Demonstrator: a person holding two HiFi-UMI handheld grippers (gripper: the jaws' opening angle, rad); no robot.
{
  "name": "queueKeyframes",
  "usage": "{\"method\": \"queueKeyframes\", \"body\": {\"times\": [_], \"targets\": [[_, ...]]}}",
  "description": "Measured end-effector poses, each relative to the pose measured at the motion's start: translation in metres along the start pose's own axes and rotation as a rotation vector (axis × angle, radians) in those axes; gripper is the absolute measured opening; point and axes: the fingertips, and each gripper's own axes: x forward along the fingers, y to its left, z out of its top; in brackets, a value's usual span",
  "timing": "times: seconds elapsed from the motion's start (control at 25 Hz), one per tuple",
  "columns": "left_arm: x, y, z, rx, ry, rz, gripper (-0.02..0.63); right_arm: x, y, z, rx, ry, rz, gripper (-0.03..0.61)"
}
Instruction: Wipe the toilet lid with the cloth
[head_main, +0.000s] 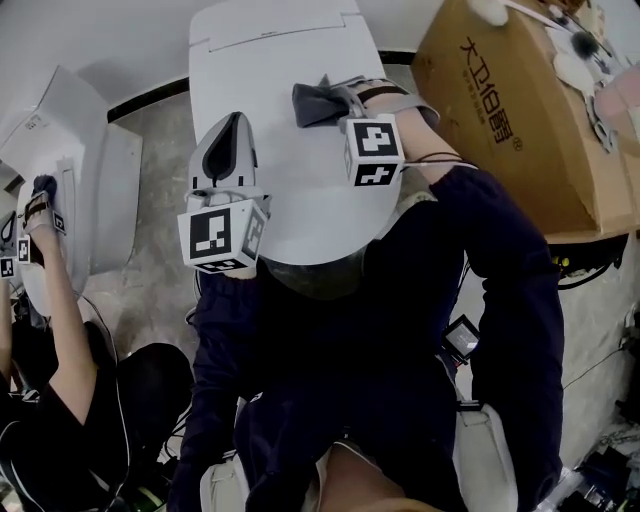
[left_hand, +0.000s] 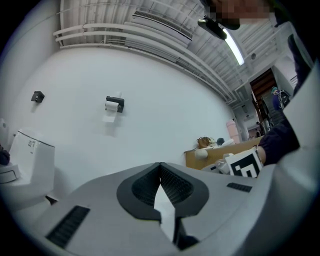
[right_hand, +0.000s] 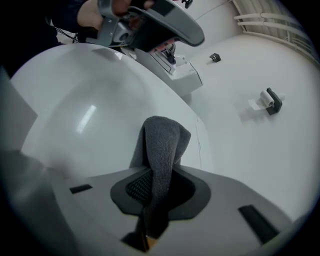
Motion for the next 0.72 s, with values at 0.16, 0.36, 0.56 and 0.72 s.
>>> {"method": "queueKeyframes", "body": {"times": [0.16,0.36,0.56,0.72], "targets": [[-0.003,-0.004,0.003,-0.009,-0.014,-0.019,0.015,-0.030,0.030,0.007,-0.003,0.009,0.027,0.067],[-0.009,-0.013,0.003,-0.017,-0.020,-0.056,0.015,-0.063,0.065,0.016,0.019,0.020,0.090,0.067],[-0.013,-0.022,0.002,-0.028,-0.025,-0.088,0.015,-0.090,0.094,0.023,0.022,0.036,0.136,0.067],[-0.016,-0.025,0.003,-0.034,-0.035,-0.103,0.015,-0.109,0.114,0.029,0.020,0.044,0.196,0.067]]}}
